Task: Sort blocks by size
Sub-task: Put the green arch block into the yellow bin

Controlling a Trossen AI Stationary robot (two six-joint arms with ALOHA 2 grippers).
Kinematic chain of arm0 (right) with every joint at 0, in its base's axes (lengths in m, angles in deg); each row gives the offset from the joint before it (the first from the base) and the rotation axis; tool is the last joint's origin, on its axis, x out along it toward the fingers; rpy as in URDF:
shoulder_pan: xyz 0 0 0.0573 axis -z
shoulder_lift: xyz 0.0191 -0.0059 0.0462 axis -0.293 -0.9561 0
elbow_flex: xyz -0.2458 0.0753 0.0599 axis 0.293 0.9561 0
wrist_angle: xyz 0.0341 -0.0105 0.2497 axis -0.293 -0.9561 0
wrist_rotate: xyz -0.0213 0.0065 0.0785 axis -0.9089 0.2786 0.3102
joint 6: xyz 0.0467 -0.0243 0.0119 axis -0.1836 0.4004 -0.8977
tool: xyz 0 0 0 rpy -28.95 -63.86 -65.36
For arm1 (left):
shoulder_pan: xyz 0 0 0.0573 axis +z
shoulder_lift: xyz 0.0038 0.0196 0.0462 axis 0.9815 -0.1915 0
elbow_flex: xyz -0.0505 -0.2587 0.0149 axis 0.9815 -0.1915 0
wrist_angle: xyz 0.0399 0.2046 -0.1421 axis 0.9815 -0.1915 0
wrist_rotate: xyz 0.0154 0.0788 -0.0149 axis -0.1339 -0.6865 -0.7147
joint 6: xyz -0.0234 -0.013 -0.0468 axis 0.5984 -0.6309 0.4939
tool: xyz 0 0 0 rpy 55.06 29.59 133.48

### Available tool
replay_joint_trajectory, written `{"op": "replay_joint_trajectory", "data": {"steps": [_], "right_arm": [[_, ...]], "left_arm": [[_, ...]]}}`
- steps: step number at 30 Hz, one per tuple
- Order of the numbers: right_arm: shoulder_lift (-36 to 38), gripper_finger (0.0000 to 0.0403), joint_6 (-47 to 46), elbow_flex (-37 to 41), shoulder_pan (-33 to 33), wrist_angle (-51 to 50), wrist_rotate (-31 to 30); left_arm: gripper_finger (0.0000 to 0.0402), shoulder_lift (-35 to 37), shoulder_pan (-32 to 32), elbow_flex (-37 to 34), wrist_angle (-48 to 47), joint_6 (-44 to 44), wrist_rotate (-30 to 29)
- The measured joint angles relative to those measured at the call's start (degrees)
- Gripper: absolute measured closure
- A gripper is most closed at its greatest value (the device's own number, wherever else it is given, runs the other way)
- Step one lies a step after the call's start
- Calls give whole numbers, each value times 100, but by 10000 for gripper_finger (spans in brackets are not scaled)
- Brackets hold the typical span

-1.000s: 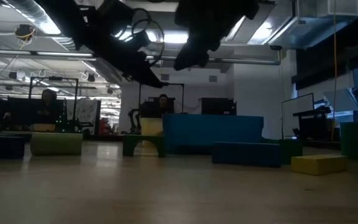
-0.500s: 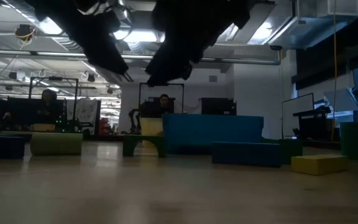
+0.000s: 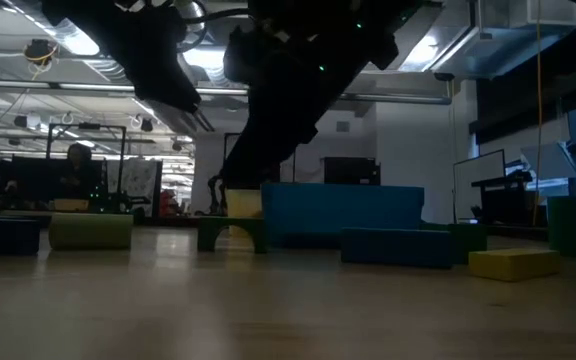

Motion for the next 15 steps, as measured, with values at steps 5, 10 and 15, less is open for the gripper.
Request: {"op": "replay_joint_trajectory", "data": {"steps": [5,10,15], "right_arm": [[-9,176,158,0,-4,-9,-216],[-11,176,246,0,-3,12,-318],[-44,176,287,-2,-78,-7,-300]], "left_arm": [[202,0,-24,0,2,-6,0],[202,0,-24,0,2,-9,0],[202,-1,-59,0,1,108,259]]}}
